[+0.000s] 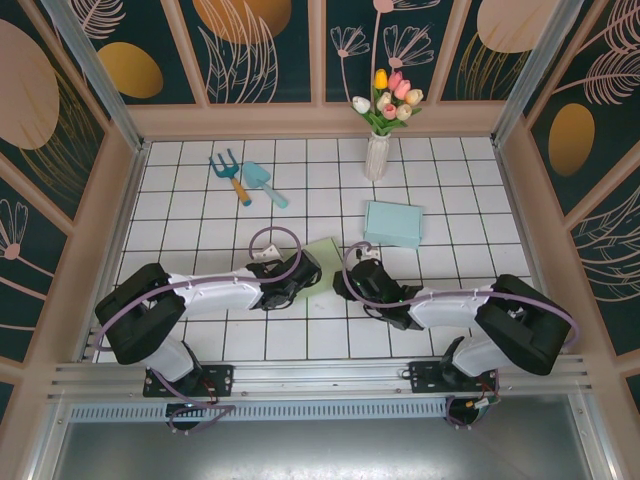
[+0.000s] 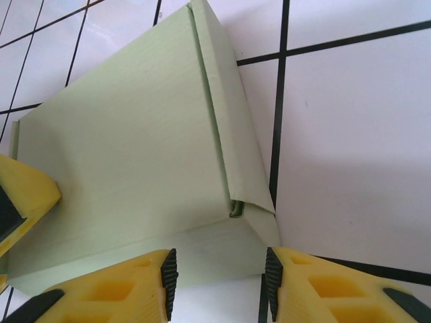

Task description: Fold the paper box

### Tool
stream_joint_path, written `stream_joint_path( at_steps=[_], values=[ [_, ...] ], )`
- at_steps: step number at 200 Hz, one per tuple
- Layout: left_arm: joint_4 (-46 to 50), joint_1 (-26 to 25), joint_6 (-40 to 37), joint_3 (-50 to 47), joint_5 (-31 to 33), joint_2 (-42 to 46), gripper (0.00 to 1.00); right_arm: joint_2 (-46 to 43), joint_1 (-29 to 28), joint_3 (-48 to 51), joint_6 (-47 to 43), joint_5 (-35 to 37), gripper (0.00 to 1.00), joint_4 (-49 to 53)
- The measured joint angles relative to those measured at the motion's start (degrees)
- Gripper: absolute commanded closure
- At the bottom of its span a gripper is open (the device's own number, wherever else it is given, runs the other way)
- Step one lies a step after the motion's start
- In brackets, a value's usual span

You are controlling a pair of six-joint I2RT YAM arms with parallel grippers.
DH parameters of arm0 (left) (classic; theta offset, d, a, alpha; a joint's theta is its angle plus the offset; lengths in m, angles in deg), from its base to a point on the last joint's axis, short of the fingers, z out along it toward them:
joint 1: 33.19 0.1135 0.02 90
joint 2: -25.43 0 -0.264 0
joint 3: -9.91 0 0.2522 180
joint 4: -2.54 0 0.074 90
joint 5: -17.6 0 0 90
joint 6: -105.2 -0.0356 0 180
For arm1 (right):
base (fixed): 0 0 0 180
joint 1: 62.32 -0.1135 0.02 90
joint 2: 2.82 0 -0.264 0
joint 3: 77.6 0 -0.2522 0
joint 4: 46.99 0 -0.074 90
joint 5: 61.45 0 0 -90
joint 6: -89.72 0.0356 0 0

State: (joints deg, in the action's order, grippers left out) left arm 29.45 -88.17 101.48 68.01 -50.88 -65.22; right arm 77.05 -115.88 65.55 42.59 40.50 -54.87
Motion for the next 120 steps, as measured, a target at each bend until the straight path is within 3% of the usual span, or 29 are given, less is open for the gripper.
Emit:
stream_joint_path(
  at_steps=[29,82,120],
  values=[
    [1.81,-0.13,-0.04,0.66,-0.07,0.28,0.28,-0.28,0.02,1.53,1.51,-0.04,0.73,-0.35],
    [5.03,-0.55,-1.53,2.36,-1.79,0.28,0.24,-0.15,1.38,2.01,2.67,-1.33,0.79,-2.45],
    [6.01,-0.61,-9.01,2.84,-1.42,0.79,0.17,0.02,3.32,2.03,2.78,-3.26,0.86,-2.6]
  ],
)
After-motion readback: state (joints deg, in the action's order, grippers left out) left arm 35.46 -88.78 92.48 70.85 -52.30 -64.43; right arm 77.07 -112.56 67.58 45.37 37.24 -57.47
